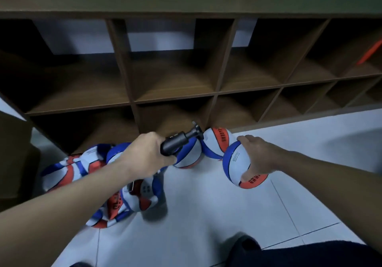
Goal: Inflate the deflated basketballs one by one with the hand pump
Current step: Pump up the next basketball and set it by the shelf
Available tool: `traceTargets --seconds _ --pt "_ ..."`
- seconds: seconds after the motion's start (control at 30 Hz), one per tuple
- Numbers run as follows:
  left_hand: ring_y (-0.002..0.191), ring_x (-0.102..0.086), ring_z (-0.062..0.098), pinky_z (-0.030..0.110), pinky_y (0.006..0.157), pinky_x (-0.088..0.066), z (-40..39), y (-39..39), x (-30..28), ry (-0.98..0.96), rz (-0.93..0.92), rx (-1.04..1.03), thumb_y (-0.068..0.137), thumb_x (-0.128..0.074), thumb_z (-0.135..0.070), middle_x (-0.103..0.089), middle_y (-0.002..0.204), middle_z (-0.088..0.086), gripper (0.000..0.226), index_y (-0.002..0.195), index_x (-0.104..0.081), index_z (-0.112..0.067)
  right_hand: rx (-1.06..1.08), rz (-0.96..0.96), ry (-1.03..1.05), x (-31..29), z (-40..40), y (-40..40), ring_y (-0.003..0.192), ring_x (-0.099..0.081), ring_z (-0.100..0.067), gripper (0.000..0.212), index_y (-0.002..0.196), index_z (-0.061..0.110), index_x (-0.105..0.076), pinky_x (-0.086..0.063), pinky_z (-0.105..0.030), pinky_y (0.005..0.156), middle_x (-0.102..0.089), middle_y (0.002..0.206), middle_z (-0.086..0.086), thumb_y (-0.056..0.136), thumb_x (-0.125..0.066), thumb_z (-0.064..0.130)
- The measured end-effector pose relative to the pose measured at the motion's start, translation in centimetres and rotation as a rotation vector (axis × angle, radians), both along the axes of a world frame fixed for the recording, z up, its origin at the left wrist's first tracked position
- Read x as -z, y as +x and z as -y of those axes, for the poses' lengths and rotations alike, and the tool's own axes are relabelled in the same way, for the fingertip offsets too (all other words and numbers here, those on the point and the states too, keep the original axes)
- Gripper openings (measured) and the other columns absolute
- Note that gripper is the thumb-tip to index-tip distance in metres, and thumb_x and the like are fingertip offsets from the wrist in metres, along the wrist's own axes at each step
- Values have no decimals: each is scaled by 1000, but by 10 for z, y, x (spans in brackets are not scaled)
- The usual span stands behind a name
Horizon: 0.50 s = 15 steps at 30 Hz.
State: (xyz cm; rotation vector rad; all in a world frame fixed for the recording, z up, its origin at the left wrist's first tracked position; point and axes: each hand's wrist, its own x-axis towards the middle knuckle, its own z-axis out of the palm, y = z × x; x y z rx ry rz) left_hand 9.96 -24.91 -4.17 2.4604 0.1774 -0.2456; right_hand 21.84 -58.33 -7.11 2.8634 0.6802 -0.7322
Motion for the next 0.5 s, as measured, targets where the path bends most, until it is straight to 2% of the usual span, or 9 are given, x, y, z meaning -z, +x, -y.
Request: traceTargets --seconds 0.1,0.2,0.3,0.4,0.5 --pt "53 -62 28 37 53 -49 23 19 19 -92 -22 -52 83 -91 -35 -65 60 8 35 75 -67 -11 87 128 -15 38 34 29 139 -40 -28 146 162 22 -16 -55 -47 104 -37 156 1 46 -86 78" --pt "49 -50 18 35 53 -44 45 44 42 -181 -63 -89 85 -90 -38 -58 58 3 39 75 -65 -11 146 217 -22 81 59 63 132 -43 -27 142 157 22 -21 -56 -46 97 -40 148 1 43 -84 77" --pt "53 -53 16 34 56 -45 62 66 59 -160 -116 -83 85 -89 -43 -62 62 10 40 73 -64 -15 170 296 -9 116 73 101 129 -45 -30 141 157 20 -23 -56 -47 94 -41 146 -2 42 -85 74" --pt "52 -54 18 32 54 -44 74 80 69 -175 -151 -83 87 -88 -44 -61 60 5 40 72 -63 -18 189 367 32 143 76 141 132 -43 -35 144 157 17 -24 -53 -50 98 -39 149 -7 39 -85 74" --pt "55 -59 19 33 57 -47 84 92 75 -150 -152 -72 87 -86 -51 -69 69 7 38 75 -66 -21 157 381 36 167 72 170 137 -38 -37 145 159 16 -22 -47 -50 107 -34 151 -9 41 -86 71"
